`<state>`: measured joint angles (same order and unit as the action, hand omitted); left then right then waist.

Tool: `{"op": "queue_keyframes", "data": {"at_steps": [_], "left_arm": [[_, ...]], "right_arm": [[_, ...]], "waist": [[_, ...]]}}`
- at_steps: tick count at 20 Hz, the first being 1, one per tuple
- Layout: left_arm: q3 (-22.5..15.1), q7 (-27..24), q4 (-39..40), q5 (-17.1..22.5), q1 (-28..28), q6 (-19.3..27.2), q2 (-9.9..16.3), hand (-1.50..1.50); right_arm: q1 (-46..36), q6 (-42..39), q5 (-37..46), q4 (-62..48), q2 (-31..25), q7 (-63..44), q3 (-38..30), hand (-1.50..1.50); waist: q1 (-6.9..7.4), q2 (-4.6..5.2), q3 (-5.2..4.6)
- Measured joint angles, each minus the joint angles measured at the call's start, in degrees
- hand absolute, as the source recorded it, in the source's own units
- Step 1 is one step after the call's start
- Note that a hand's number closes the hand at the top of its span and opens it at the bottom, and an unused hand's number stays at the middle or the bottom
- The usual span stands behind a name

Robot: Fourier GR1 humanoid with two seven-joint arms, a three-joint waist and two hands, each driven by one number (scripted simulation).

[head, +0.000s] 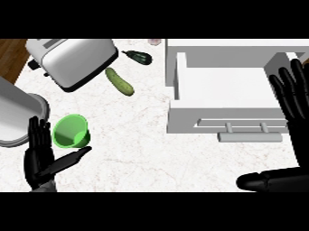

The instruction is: Pick up the cup, place it into the drawer and close the drawer

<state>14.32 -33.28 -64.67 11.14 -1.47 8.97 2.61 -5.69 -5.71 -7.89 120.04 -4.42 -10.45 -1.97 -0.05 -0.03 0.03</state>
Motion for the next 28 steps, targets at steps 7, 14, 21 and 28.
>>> {"op": "queue_keyframes", "data": {"at_steps": [7,14,21,28], "left_arm": [[1.7,-4.9,8.4,1.3,-2.6,-0.6,1.5,-1.50],[2.5,-7.8,16.5,2.2,-6.9,-2.2,3.7,-1.50],[3.2,-14.4,26.0,3.2,-10.4,-5.4,4.1,-1.50],[3.8,-16.7,30.8,5.5,-12.9,-8.7,5.1,-1.50]], "right_arm": [[-1.2,-0.6,-0.6,-0.9,-0.4,-0.4,-0.4,-1.50],[-1.0,-1.2,-1.2,-0.6,-0.8,-0.3,-1.2,-1.50],[-0.8,-1.5,-0.8,-1.2,-0.6,0.3,-0.8,-1.50],[-1.4,-0.5,-0.5,0.1,-0.1,-1.1,-0.3,-1.50]], "waist": [[0.00,0.04,-0.02],[-0.07,0.05,-0.04],[-0.15,0.09,-0.04],[-0.09,0.06,-0.05]]}}
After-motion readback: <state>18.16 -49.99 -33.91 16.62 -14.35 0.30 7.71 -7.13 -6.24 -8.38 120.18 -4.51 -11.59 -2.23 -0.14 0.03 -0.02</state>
